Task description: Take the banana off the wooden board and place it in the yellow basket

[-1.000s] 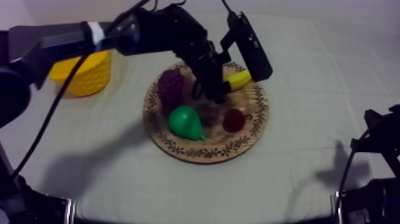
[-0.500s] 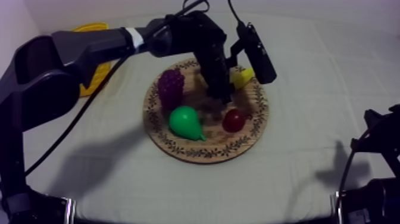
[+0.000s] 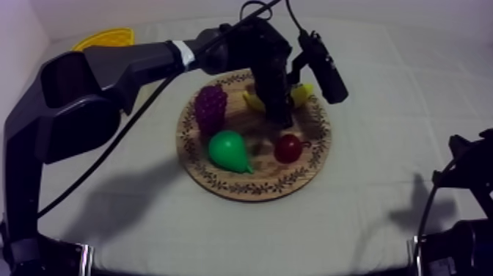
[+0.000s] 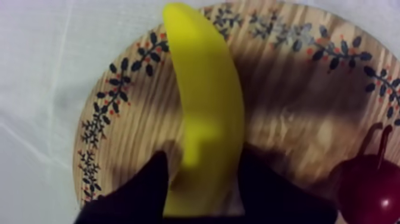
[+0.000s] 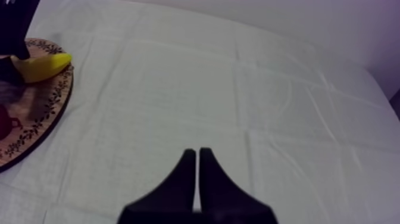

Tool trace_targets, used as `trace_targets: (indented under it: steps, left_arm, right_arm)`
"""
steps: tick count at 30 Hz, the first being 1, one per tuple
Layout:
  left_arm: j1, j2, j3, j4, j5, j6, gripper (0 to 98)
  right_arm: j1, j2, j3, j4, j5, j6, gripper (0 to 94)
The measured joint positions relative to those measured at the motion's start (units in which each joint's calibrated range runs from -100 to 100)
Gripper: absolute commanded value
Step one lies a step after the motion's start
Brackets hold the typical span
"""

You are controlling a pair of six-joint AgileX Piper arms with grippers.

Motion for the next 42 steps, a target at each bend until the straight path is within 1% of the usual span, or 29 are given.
trace_targets:
  steps: [5, 12, 19, 24, 27, 30, 33, 42]
  left_arm:
    - [0.3, 0.6, -0.9, -0.49, 0.7, 1.2, 26.4]
    - [0.5, 0.8, -1.7, -1.2, 2.2, 2.3, 24.9]
    - [-0.4, -4.6, -0.6, -3.97, 5.3, 3.8, 25.4]
    - [-1.5, -12.6, 3.1, -6.9, 7.5, 5.4, 25.4]
    - [-2.9, -18.9, 6.2, -8.56, 9.0, 6.5, 25.3]
    - [-4.7, -24.8, 9.5, -9.27, 9.8, 7.5, 25.1]
    - [-7.2, -30.6, 13.6, -9.77, 8.9, 8.1, 24.9]
    - [-15.5, -44.6, 26.8, -10.33, 5.4, 9.4, 25.4]
  right_arm:
    - [0.0, 0.0, 0.0, 0.0, 0.0, 0.0, 0.3]
    - [0.0, 0.0, 0.0, 0.0, 0.0, 0.0, 0.3]
    - [0.0, 0.0, 0.0, 0.0, 0.0, 0.0, 0.3]
    - [0.0, 0.0, 0.0, 0.0, 0.0, 0.0, 0.3]
    - [0.0, 0.0, 0.0, 0.0, 0.0, 0.0, 0.3]
    - [0.0, 0.0, 0.0, 0.0, 0.0, 0.0, 0.3]
    - [0.0, 0.0, 0.0, 0.0, 0.0, 0.0, 0.3]
    - [0.0, 0.0, 0.0, 0.0, 0.0, 0.0, 0.3]
